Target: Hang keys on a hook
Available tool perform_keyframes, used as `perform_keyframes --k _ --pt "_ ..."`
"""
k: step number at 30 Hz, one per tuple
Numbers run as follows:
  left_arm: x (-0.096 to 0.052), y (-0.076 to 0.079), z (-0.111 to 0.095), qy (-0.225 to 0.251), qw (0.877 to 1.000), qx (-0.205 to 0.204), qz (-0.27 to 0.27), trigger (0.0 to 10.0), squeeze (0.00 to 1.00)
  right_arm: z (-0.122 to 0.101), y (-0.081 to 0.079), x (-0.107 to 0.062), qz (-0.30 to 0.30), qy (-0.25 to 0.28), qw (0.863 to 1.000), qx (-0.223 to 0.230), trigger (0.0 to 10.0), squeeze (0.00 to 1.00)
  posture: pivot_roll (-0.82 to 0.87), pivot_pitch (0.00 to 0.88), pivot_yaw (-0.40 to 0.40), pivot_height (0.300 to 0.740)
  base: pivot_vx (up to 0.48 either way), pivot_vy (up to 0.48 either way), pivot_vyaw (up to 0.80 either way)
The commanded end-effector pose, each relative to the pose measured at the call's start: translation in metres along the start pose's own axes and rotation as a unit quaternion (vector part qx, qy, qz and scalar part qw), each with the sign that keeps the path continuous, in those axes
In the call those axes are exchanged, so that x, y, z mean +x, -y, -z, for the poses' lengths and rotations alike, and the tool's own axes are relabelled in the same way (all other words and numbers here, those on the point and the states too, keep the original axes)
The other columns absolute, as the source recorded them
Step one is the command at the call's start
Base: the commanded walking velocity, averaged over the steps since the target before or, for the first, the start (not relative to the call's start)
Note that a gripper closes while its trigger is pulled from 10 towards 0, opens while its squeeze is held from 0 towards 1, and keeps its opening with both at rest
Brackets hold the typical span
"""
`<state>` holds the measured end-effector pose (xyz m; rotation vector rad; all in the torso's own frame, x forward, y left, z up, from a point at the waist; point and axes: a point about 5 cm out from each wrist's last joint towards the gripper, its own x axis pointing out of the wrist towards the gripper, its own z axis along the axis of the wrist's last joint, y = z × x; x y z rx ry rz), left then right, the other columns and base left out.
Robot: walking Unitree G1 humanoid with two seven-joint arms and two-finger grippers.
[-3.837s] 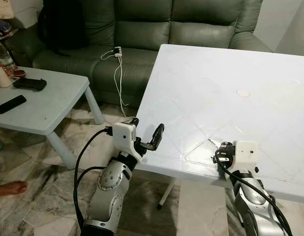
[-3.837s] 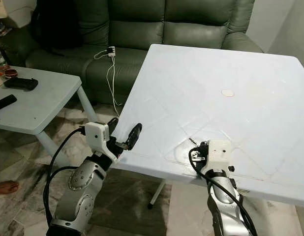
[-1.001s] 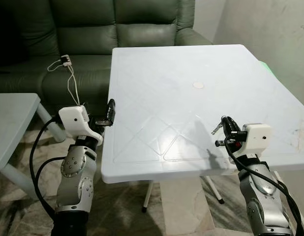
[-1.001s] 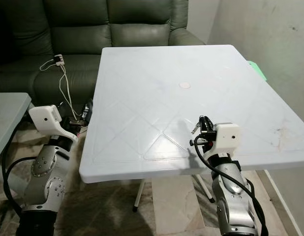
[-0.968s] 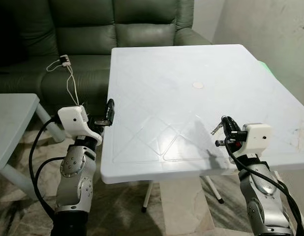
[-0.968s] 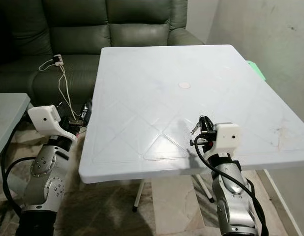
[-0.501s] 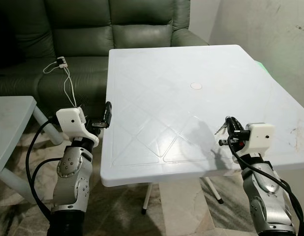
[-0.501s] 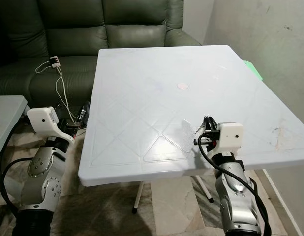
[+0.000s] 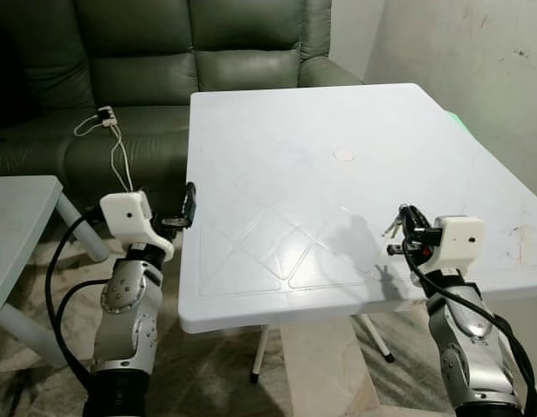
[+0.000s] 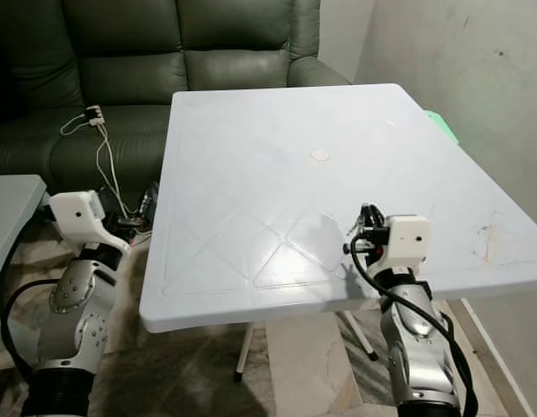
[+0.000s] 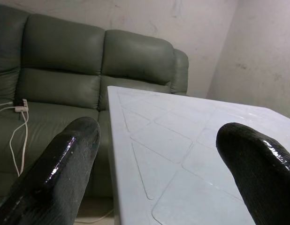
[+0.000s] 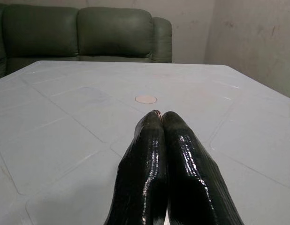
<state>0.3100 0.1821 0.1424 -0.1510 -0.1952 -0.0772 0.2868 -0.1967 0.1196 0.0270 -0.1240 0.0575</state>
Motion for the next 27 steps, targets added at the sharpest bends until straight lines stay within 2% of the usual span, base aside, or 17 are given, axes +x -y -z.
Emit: perform_keyframes --k 1,14,20,24,27 --pt "0.0022 0.0004 -0.0020 0.004 1.000 0.006 0.001 10.0 0.00 -0.0024 0.0014 0.0012 0.004 0.007 1.000 -0.003 10.0 0.00 -0.02 0.021 -0.011 0.740 0.000 0.000 -0.79" --pt "0.0019 0.0022 0.0009 -0.001 1.000 0.012 0.000 10.0 0.00 -0.0010 -0.0004 -0.0001 0.002 0.005 1.000 0.000 10.0 0.00 -0.02 0.026 -0.014 0.740 0.000 0.000 -0.78" --pt "0.0018 0.0019 0.0014 -0.003 1.000 0.008 -0.001 10.0 0.00 -0.0012 -0.0012 0.0001 -0.001 0.005 1.000 0.000 10.0 0.00 -0.02 0.024 -0.015 0.740 0.000 -0.120 -0.79" --pt "0.0013 0.0027 0.0018 0.000 1.000 -0.017 -0.008 10.0 0.00 -0.0007 -0.0012 -0.0007 -0.003 0.004 1.000 -0.001 10.0 0.00 -0.02 0.019 -0.016 0.740 0.000 0.000 -0.78" --pt "0.0015 0.0034 0.0026 -0.004 1.000 -0.012 -0.007 10.0 0.00 -0.0007 -0.0009 -0.0011 -0.004 0.003 1.000 -0.002 10.0 0.00 -0.02 0.016 -0.017 0.740 0.000 0.000 -0.79"
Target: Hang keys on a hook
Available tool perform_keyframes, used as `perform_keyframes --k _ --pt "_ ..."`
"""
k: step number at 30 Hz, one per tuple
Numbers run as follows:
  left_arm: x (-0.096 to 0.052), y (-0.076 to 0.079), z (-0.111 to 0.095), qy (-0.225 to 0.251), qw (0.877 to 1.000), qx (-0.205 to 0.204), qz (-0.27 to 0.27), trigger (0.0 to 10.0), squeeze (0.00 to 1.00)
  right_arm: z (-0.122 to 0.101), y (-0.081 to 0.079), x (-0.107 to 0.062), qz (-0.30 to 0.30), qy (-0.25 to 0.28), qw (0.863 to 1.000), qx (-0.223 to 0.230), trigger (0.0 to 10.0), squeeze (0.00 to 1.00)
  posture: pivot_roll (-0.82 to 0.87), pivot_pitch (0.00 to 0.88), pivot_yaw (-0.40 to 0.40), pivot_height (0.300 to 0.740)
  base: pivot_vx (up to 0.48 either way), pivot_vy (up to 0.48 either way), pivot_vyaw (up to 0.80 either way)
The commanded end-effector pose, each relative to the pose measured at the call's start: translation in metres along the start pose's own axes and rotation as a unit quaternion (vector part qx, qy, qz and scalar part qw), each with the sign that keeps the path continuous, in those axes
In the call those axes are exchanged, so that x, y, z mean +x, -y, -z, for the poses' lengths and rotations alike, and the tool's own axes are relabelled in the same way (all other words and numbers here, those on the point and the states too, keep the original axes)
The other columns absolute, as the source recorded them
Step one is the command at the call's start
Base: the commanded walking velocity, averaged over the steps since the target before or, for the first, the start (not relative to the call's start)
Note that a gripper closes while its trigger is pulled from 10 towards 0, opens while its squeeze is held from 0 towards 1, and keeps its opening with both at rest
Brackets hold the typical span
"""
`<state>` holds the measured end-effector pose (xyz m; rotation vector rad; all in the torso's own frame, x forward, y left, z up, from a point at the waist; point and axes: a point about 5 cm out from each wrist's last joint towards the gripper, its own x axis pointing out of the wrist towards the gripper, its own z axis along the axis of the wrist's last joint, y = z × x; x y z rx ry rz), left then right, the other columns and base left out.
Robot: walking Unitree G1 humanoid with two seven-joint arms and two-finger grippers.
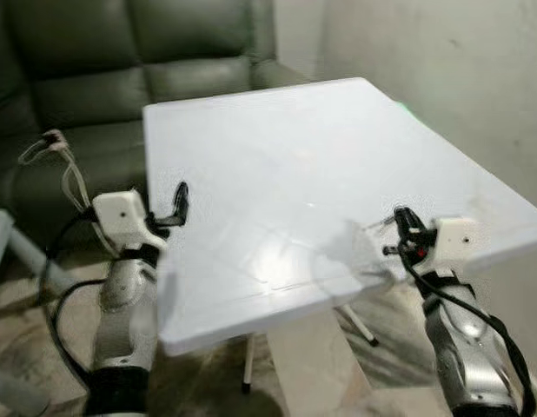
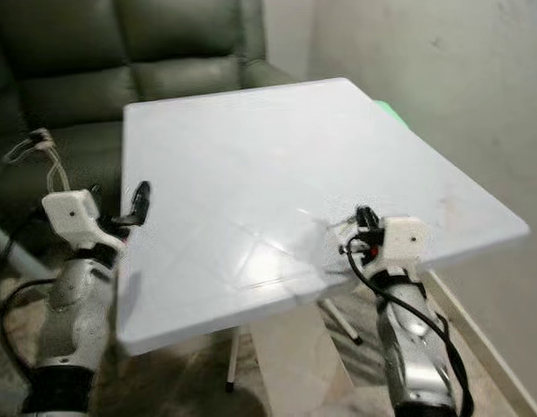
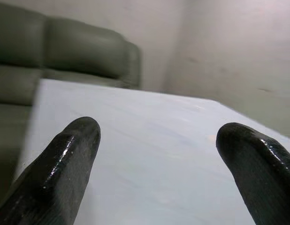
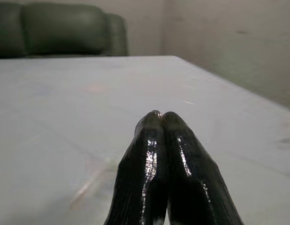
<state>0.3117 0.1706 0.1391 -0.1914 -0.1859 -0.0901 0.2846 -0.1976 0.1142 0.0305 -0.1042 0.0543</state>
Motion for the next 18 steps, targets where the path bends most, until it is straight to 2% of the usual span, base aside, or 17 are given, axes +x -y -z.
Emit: perform_keyframes --k 1,18 --pt "-0.0002 -0.0071 -0.0029 0.000 1.000 0.009 -0.011 10.0 0.00 -0.0057 -0.0018 0.0016 -0.006 0.013 1.000 -0.005 10.0 0.00 -0.02 0.016 -0.017 0.740 0.000 0.000 -0.78" --pt "0.0006 -0.0083 -0.0041 -0.008 1.000 0.015 -0.012 10.0 0.00 -0.0085 -0.0004 0.0007 -0.008 0.018 1.000 -0.006 10.0 0.00 -0.03 0.015 -0.013 0.740 0.000 0.000 -0.78"
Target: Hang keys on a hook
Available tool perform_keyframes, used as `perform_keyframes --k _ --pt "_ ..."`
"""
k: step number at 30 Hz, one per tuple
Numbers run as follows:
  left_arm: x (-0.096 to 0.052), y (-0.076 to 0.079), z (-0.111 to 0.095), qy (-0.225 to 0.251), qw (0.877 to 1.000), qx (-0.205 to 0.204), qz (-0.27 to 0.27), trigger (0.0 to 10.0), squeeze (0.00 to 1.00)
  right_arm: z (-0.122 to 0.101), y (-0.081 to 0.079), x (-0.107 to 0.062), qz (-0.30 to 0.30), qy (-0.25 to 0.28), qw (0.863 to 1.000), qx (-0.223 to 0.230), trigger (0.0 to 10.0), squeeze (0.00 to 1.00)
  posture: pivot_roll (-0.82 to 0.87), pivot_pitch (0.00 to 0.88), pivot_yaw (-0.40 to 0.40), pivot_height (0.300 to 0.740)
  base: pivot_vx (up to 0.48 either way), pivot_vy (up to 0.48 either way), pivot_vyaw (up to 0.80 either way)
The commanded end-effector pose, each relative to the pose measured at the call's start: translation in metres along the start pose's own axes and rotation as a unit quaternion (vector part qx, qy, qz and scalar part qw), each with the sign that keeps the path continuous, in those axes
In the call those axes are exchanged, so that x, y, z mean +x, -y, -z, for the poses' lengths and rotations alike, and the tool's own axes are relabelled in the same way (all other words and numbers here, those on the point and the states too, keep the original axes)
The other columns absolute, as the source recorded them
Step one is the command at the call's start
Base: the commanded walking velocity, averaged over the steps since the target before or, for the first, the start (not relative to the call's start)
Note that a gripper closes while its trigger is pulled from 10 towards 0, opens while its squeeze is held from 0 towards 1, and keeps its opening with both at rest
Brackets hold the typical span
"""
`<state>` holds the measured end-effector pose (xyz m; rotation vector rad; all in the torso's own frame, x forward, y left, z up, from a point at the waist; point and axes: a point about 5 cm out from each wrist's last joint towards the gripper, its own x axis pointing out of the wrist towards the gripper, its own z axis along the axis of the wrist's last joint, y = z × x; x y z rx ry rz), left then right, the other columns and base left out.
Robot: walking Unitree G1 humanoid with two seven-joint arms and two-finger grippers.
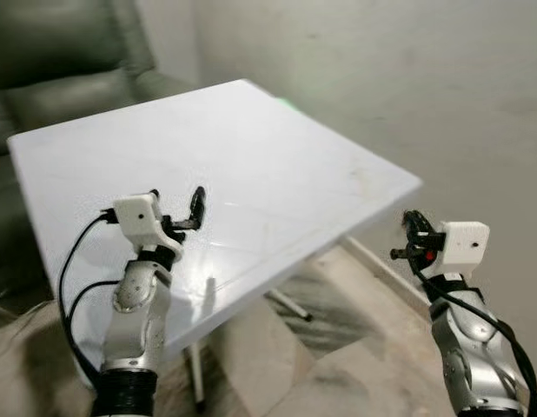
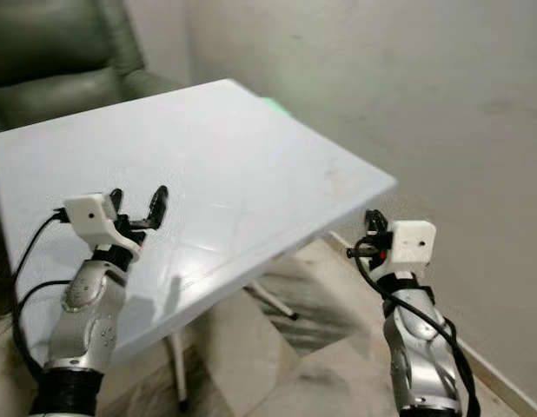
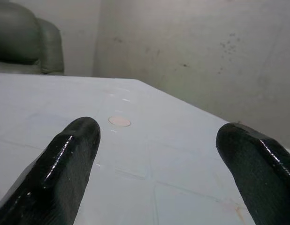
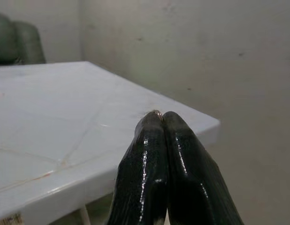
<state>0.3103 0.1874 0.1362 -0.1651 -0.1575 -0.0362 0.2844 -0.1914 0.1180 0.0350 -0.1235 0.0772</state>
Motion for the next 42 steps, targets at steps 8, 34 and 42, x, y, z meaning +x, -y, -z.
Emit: perform_keyframes --k 8,34,42 --pt "0.0037 0.0071 -0.0059 0.004 1.000 0.005 0.016 10.0 0.00 -0.0052 0.0076 -0.0001 0.004 0.006 1.000 -0.012 10.0 0.00 -0.02 0.022 -0.013 0.740 0.000 0.000 -0.78" --pt "0.0036 0.0075 -0.0037 -0.009 1.000 0.010 0.014 10.0 0.00 -0.0049 0.0084 -0.0001 0.007 0.003 1.000 -0.011 10.0 0.00 -0.02 0.043 -0.014 0.740 0.000 0.000 -0.79" --pt "0.0036 0.0085 -0.0031 -0.010 1.000 0.009 0.018 10.0 0.00 -0.0046 0.0082 -0.0006 0.008 0.003 1.000 -0.011 10.0 0.00 -0.03 0.041 -0.013 0.740 0.000 0.000 -0.79"
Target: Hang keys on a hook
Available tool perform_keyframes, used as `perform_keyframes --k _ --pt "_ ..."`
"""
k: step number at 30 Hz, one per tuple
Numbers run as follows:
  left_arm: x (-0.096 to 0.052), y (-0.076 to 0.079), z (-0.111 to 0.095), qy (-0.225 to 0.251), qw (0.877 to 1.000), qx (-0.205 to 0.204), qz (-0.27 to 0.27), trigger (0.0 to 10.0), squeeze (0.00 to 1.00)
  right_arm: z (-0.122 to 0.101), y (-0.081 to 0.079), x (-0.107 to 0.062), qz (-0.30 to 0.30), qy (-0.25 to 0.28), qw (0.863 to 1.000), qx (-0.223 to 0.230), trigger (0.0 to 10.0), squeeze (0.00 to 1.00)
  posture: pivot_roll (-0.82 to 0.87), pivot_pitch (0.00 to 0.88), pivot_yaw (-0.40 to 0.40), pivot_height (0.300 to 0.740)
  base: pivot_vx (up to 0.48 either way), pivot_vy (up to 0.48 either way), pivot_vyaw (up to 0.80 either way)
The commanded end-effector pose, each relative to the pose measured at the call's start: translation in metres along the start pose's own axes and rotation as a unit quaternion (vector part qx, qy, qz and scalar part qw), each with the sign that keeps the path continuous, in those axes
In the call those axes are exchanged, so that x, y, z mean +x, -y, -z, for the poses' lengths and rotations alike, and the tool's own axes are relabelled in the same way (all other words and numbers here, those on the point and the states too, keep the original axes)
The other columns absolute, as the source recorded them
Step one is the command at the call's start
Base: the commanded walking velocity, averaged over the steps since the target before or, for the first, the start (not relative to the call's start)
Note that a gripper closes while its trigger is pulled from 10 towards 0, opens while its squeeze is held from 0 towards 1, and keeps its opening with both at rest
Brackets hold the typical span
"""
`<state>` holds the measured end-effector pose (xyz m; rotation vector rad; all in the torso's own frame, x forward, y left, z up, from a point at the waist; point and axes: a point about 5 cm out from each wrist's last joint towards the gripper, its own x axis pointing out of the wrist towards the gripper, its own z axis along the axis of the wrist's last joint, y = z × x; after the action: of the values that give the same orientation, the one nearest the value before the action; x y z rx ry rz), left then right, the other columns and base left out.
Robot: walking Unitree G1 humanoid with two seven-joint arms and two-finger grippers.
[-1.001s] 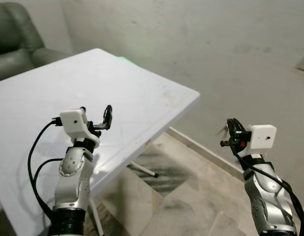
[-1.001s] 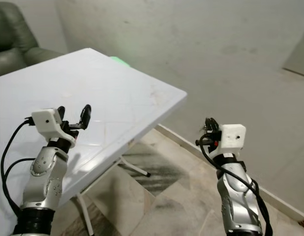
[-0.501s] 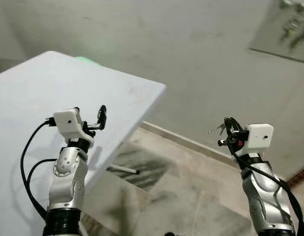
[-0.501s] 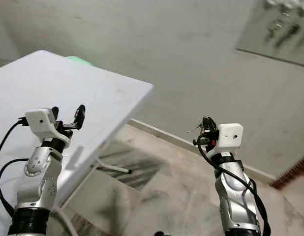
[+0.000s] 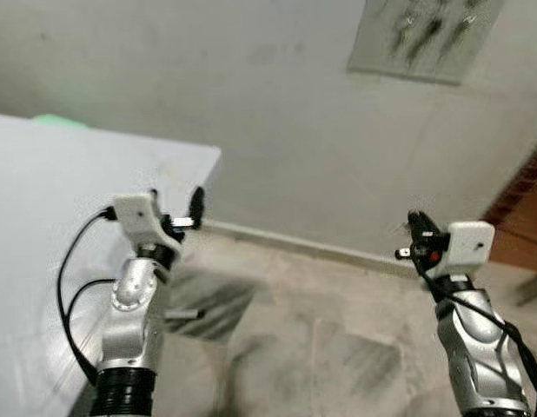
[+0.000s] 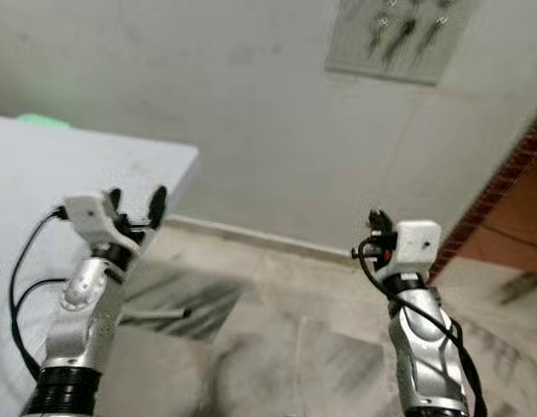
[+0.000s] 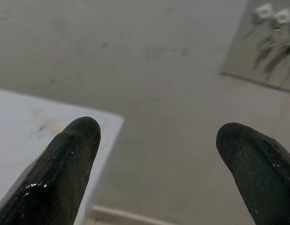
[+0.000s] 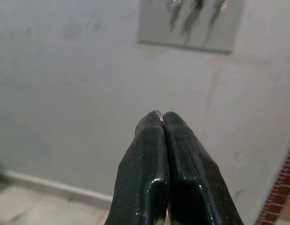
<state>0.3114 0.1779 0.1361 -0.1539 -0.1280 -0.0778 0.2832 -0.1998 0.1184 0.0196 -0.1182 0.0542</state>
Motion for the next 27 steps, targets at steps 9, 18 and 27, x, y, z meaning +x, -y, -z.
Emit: perform_keyframes --k 9,18,27 --pt "0.003 0.002 -0.004 0.003 1.000 0.005 0.003 10.0 0.00 -0.004 0.000 0.000 -0.004 0.008 1.000 -0.004 10.0 0.00 -0.03 0.035 -0.011 0.740 0.000 0.000 -0.74" --pt "0.003 0.006 -0.003 -0.004 1.000 -0.005 0.014 10.0 0.00 -0.009 0.000 -0.001 -0.006 0.029 1.000 -0.005 10.0 0.00 -0.03 0.024 -0.010 0.740 0.000 0.000 -0.05" --pt "0.001 0.012 -0.007 0.005 1.000 -0.013 0.022 10.0 0.00 -0.012 -0.002 -0.004 -0.013 0.034 0.999 -0.011 10.0 0.00 -0.04 0.021 -0.008 0.740 0.000 0.000 0.00"
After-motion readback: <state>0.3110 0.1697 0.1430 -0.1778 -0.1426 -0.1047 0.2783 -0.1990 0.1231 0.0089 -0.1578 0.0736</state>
